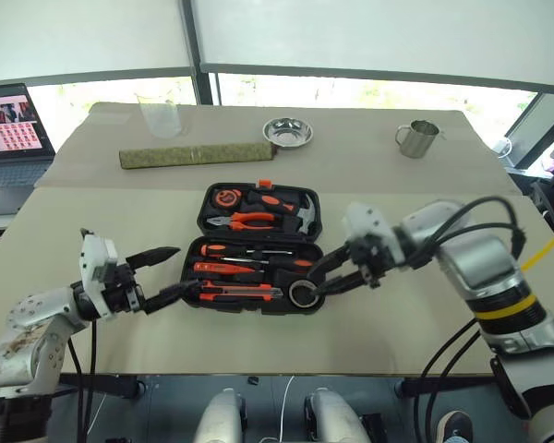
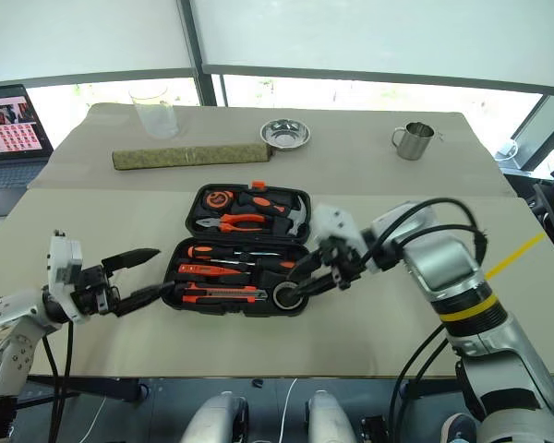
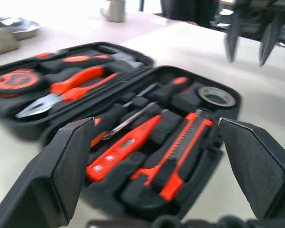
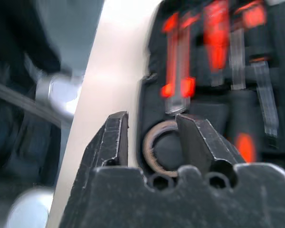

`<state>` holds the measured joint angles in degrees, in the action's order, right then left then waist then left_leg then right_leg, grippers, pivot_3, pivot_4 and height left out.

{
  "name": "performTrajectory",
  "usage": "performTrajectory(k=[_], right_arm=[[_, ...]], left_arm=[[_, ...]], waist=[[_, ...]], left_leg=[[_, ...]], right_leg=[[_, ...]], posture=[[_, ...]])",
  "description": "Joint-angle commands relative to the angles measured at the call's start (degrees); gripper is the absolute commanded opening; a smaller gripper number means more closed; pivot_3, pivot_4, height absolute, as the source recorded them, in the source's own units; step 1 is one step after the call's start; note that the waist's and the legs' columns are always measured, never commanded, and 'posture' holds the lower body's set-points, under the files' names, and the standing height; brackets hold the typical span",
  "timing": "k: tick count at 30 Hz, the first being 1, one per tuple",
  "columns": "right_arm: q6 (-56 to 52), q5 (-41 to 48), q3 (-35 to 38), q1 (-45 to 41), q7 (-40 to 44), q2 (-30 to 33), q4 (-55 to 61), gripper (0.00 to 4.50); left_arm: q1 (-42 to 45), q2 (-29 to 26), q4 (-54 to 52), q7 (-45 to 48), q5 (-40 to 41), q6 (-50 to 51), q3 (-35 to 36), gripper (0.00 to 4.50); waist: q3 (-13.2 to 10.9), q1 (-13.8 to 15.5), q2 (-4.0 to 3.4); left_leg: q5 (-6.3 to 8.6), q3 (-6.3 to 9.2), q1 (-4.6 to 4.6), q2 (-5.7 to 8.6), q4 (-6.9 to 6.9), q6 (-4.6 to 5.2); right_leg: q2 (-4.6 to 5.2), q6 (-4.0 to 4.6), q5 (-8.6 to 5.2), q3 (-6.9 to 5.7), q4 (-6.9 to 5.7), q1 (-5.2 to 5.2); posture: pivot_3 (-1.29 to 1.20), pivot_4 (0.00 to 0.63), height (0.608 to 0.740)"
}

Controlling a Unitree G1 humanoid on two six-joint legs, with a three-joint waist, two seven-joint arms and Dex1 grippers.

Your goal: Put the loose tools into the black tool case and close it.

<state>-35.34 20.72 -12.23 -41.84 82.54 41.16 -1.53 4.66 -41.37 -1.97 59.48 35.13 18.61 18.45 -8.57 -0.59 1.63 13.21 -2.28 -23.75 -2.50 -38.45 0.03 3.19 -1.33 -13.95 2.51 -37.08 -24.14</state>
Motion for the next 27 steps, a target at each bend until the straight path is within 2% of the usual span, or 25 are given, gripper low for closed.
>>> performTrajectory(k=[1,2,3,4,8,12,17,23,27], right_arm=[[11.3,-4.1,3.8,0.2,-5.9,-0.8,-8.6,0.91],[16.3,-7.0,3.5,0.5,-8.9,-1.2,-11.8,0.67],[22.4,-10.1,3.4,0.9,-12.8,-2.0,-15.4,0.23],[26.2,-11.9,3.7,1.0,-16.4,-3.4,-18.5,0.00],[35.9,-17.1,2.9,0.5,-24.0,-6.9,-26.2,0.00],[37.6,-19.8,2.0,-0.2,-27.7,-10.1,-29.5,0.00],[37.4,-20.4,0.8,0.9,-27.2,-12.7,-26.9,0.00],[31.5,-17.9,-0.1,5.3,-23.2,-12.3,-17.1,0.00],[26.0,-16.5,0.2,9.3,-22.5,-11.1,-9.7,0.00]], left_arm=[[3.7,-0.3,3.4,-6.6,-3.3,1.2,0.9,2.65],[5.3,0.2,5.2,-8.5,-4.6,1.1,0.4,2.39],[7.5,0.8,7.4,-10.6,-6.3,0.8,-0.4,1.91],[9.6,1.4,9.8,-12.2,-8.2,0.4,-1.6,1.56],[15.0,3.8,16.6,-14.2,-13.0,-1.9,-5.8,0.11],[19.5,6.2,21.9,-14.9,-16.5,-3.5,-9.3,0.04],[22.9,8.4,26.9,-13.7,-19.3,-6.9,-12.2,0.04],[18.8,7.3,21.1,-6.4,-17.8,-5.1,-14.7,0.04],[14.2,6.4,15.7,-4.6,-16.4,-3.6,-14.2,0.04]], waist=[[0.0,-0.1,0.00],[0.0,-0.1,0.01],[0.0,-0.1,0.01],[0.0,-0.1,0.02],[0.0,-0.1,0.03],[0.0,-0.3,0.05],[0.0,-0.3,0.05],[0.0,-0.3,0.04],[0.0,-0.2,0.03]], left_leg=[[0.00,-0.01,0.00,0.01,0.00,0.00],[0.00,-0.03,0.00,0.02,0.01,0.00],[0.00,-0.04,-0.02,0.02,0.02,0.00],[0.00,-0.05,-0.01,0.03,0.04,0.00],[-0.01,-0.07,-0.06,0.08,0.04,-0.02],[-0.01,-0.11,-0.10,0.11,0.04,-0.03],[-0.02,-0.09,-0.08,0.11,0.04,-0.03],[-0.01,-0.08,-0.09,0.12,0.04,-0.03],[0.00,-0.08,-0.07,0.10,0.12,-0.01]], right_leg=[[0.00,0.00,0.00,0.00,0.00,0.00],[0.00,0.00,0.00,0.01,0.00,-0.01],[-0.01,0.00,0.00,0.01,0.00,-0.04],[-0.01,0.00,0.00,0.02,0.00,-0.02],[0.01,-0.01,0.01,0.05,-0.02,-0.08],[0.05,-0.04,0.04,0.10,-0.01,-0.11],[0.05,-0.04,0.04,0.10,-0.04,-0.10],[0.06,-0.05,0.04,0.10,-0.03,-0.09],[0.07,-0.06,0.03,0.10,-0.02,-0.05]], posture=[[0.00,0.150,0.740],[0.00,0.150,0.740],[0.00,0.150,0.740],[0.00,0.150,0.740],[0.00,0.150,0.740],[0.00,0.150,0.740],[0.00,0.150,0.740],[0.00,0.150,0.740],[0.00,0.150,0.740]])
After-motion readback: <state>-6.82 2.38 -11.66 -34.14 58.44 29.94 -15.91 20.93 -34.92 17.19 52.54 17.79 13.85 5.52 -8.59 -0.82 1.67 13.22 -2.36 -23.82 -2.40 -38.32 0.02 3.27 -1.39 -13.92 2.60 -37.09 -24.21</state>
